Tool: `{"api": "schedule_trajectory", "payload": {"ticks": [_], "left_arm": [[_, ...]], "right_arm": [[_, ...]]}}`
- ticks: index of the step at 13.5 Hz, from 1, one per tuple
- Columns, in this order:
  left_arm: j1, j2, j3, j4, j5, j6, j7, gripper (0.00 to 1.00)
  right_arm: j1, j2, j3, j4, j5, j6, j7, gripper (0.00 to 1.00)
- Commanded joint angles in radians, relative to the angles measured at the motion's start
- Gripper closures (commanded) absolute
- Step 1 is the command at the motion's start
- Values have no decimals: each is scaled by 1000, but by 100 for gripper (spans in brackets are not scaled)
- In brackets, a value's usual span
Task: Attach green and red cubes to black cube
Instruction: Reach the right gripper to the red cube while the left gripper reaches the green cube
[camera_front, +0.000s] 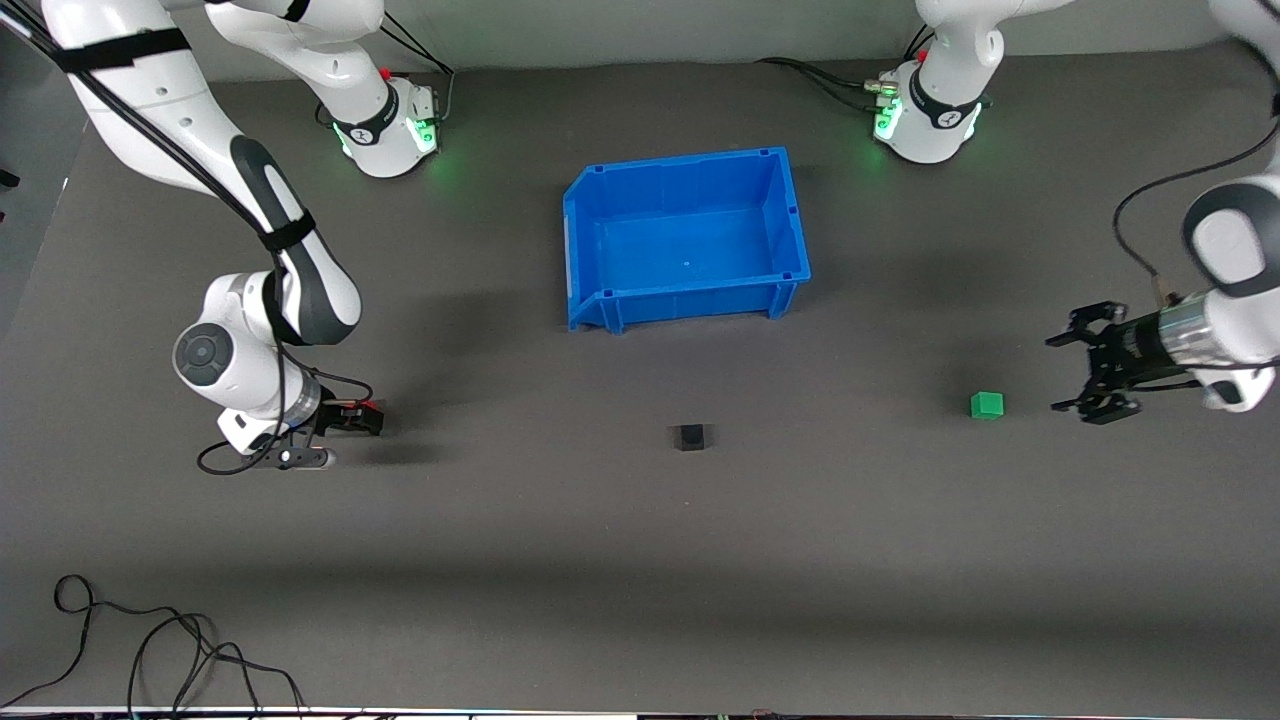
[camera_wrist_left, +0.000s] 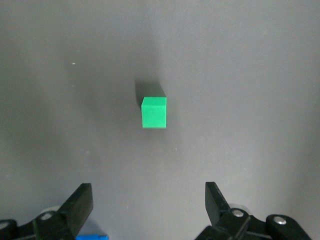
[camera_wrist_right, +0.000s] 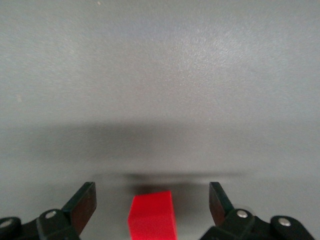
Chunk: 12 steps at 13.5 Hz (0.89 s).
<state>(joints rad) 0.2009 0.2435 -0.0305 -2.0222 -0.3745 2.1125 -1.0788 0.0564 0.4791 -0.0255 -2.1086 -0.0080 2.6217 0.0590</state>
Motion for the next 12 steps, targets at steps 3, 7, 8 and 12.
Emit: {"api": "schedule_trajectory", "payload": {"ticks": [3,7,8,12], "left_arm": [[8,101,-8,-47,-80,156,91,0],[9,144,-9,-88,-182,251,192,0],[9,152,-9,-104,-208,271,226,0],[9,184,-9,-116,-251,311,275,0]], "right_arm": [[-4,-3,-2,-68,20,80,-39,1],[-3,-14,-2,-86,20,83,-38,30],[-3,-16,-2,-86,20,83,-38,40],[-4,-16,-5,-86,20,83,-39,62]]}}
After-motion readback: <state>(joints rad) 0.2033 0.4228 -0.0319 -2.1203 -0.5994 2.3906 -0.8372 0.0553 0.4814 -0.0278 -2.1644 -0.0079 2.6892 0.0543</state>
